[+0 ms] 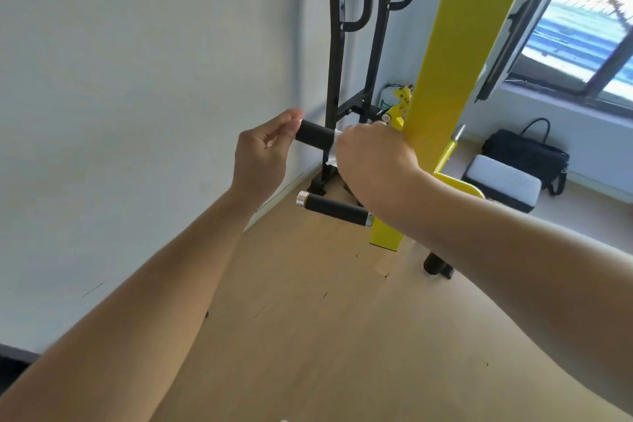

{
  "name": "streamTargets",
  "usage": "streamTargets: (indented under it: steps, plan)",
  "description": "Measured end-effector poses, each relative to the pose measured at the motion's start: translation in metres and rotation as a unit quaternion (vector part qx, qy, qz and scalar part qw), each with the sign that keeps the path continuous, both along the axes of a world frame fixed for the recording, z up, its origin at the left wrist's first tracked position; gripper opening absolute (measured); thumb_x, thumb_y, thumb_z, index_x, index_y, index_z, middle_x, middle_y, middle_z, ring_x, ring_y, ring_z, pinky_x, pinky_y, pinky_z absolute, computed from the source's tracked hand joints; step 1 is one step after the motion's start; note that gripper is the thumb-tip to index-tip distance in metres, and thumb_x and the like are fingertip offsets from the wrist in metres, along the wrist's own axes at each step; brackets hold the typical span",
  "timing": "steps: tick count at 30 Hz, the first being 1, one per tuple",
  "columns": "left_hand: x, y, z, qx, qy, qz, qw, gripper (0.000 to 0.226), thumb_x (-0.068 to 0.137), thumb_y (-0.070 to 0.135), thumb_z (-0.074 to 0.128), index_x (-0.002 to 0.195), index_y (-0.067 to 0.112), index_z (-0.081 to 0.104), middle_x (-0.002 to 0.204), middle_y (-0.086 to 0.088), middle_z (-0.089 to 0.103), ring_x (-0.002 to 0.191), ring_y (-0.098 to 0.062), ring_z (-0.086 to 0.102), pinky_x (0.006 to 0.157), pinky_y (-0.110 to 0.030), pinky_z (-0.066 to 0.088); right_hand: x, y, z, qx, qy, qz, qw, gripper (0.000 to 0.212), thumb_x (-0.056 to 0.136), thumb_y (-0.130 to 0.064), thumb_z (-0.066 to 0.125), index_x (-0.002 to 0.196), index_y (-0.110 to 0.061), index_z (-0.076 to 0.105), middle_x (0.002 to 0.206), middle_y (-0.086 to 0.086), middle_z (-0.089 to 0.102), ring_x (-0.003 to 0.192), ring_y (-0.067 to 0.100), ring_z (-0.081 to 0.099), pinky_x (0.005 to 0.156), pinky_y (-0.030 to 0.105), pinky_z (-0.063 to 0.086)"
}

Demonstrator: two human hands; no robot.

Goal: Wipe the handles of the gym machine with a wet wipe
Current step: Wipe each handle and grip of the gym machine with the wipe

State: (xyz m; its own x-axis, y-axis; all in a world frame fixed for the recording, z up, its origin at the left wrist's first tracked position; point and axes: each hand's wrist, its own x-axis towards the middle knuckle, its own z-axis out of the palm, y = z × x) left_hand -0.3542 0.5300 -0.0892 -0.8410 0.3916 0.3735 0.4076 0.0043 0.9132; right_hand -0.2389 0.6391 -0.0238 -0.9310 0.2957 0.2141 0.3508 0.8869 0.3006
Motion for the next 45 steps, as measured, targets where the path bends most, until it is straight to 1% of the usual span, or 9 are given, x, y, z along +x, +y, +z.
streamTargets:
  steps: [5, 8, 14, 20, 26, 30, 33, 42, 45]
  plan:
    - [-0.010, -0.005, -0.006, -0.074, 0.102, 0.019, 0.992, 0.030, 0.101, 0.035, 0.052, 0.122, 0.022, 0.071, 0.113, 0.010, 0.074, 0.099, -0.005, 0.064, 0.082, -0.013, 0.047, -0.019, 0.005, -0.029, -0.004, 0.077, 0.070, 0.995, 0.029, 0.102, -0.035, 0.053, 0.111, -0.008, 0.058, 0.096, 0.009, 0.069, 0.086, 0.029, 0.067, 0.080, 0.040, 0.049]
    - [-0.017, -0.010, -0.007, -0.075, 0.123, 0.007, 0.990, 0.027, 0.102, 0.034, 0.050, 0.118, 0.025, 0.071, 0.109, 0.016, 0.072, 0.101, 0.001, 0.063, 0.091, -0.016, 0.047, -0.027, 0.004, -0.038, -0.065, 0.110, 0.087, 0.988, 0.037, 0.102, -0.043, 0.049, 0.115, -0.010, 0.057, 0.102, 0.007, 0.070, 0.090, 0.028, 0.068, 0.084, 0.040, 0.051]
    - [-0.015, -0.010, -0.014, -0.110, 0.143, -0.012, 0.984, 0.030, 0.106, 0.032, 0.039, 0.123, 0.021, 0.061, 0.099, 0.015, 0.061, 0.083, -0.004, 0.055, 0.079, -0.012, 0.041, -0.002, -0.001, -0.020, 0.145, -0.032, -0.025, 0.989, 0.034, 0.104, -0.035, 0.037, 0.119, -0.008, 0.053, 0.101, 0.010, 0.071, 0.102, 0.032, 0.064, 0.115, 0.052, 0.024]
    - [-0.015, -0.010, -0.012, -0.075, 0.119, -0.026, 0.990, 0.032, 0.105, 0.032, 0.045, 0.125, 0.020, 0.067, 0.115, 0.001, 0.073, 0.099, -0.010, 0.063, 0.087, -0.020, 0.049, -0.033, -0.006, -0.030, 0.111, 0.032, 0.047, 0.992, 0.026, 0.102, -0.035, 0.053, 0.098, -0.010, 0.057, 0.073, 0.007, 0.061, 0.068, 0.028, 0.065, 0.096, 0.048, 0.045]
    - [-0.015, -0.012, -0.011, -0.056, 0.127, -0.012, 0.990, 0.033, 0.103, 0.030, 0.048, 0.125, 0.015, 0.068, 0.115, -0.003, 0.073, 0.105, -0.015, 0.063, 0.094, -0.029, 0.049, -0.012, 0.001, -0.027, 0.126, -0.021, -0.022, 0.992, 0.039, 0.106, -0.042, 0.033, 0.118, -0.009, 0.051, 0.097, 0.006, 0.068, 0.096, 0.029, 0.065, 0.111, 0.053, 0.029]
    - [-0.014, -0.009, -0.011, -0.081, 0.152, -0.005, 0.985, 0.031, 0.104, 0.030, 0.047, 0.124, 0.018, 0.068, 0.083, 0.019, 0.063, 0.070, 0.007, 0.055, 0.063, -0.005, 0.040, -0.017, 0.000, -0.030, 0.108, -0.006, -0.011, 0.994, 0.044, 0.106, -0.046, 0.029, 0.112, -0.009, 0.051, 0.094, 0.008, 0.067, 0.090, 0.029, 0.065, 0.105, 0.052, 0.034]
    - [-0.013, -0.010, -0.009, -0.087, 0.154, -0.016, 0.984, 0.030, 0.105, 0.029, 0.045, 0.120, 0.021, 0.069, 0.073, 0.024, 0.054, 0.065, 0.006, 0.050, 0.060, -0.003, 0.033, -0.034, -0.006, -0.033, 0.101, 0.041, 0.033, 0.993, 0.044, 0.106, -0.045, 0.030, 0.105, -0.007, 0.052, 0.084, 0.008, 0.062, 0.078, 0.027, 0.061, 0.093, 0.049, 0.041]
    - [-0.014, -0.008, -0.009, -0.085, 0.153, -0.002, 0.985, 0.031, 0.104, 0.030, 0.046, 0.123, 0.020, 0.069, 0.066, 0.025, 0.046, 0.064, -0.002, 0.047, 0.065, -0.009, 0.036, 0.006, -0.001, -0.013, 0.175, -0.091, -0.069, 0.978, 0.038, 0.104, -0.032, 0.028, 0.128, -0.009, 0.047, 0.099, 0.006, 0.069, 0.097, 0.027, 0.065, 0.111, 0.051, 0.027]
    - [-0.010, -0.006, -0.007, -0.107, 0.150, 0.010, 0.983, 0.032, 0.104, 0.033, 0.044, 0.125, 0.025, 0.067, 0.064, 0.021, 0.042, 0.073, -0.012, 0.047, 0.078, -0.029, 0.045, -0.009, -0.001, -0.020, 0.130, -0.060, -0.045, 0.989, 0.035, 0.105, -0.037, 0.032, 0.118, -0.009, 0.049, 0.089, 0.006, 0.063, 0.093, 0.028, 0.064, 0.109, 0.052, 0.032]
